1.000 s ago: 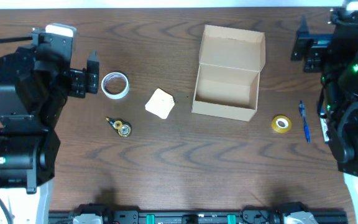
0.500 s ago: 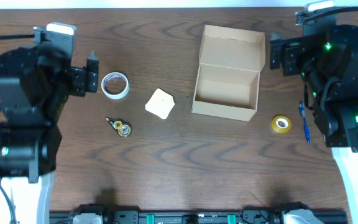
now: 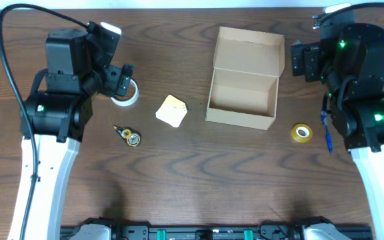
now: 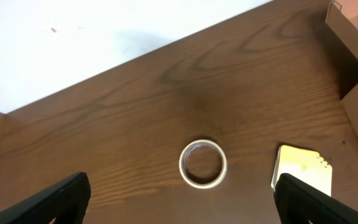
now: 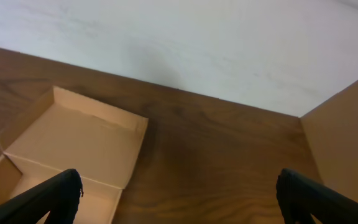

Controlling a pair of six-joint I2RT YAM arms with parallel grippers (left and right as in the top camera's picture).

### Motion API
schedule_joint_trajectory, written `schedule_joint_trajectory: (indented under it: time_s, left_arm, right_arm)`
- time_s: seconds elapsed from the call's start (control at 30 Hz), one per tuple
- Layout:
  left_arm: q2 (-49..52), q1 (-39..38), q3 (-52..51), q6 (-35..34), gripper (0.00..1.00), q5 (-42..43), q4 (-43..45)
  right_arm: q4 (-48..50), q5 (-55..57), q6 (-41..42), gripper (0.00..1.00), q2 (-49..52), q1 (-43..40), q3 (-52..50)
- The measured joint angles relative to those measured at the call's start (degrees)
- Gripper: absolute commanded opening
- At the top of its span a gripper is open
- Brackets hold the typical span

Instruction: Pack container

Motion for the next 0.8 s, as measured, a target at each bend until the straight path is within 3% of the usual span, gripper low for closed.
schedule_joint_trajectory:
  time_s: [0.17,0.33,0.8]
  left_arm:
    - [-0.20,0.00,0.00,0.46,0.95,-0.96,0.20]
    - [-0.20,0.00,0.00,0.81,0.95,-0.96,0.39]
    - [-0.17,0.00,0.00,0.79,0.95,-0.98,-0.02]
  right_arm:
    - [5.44,0.09,-1.64,0.99,2.36,-2.27,-1.14]
    - [12.52,0.13,-3.74,0.99,6.47,-4.66,-9.14]
    - [8.94,1.95,-3.41,0.99,5.53,-5.25,-19.56]
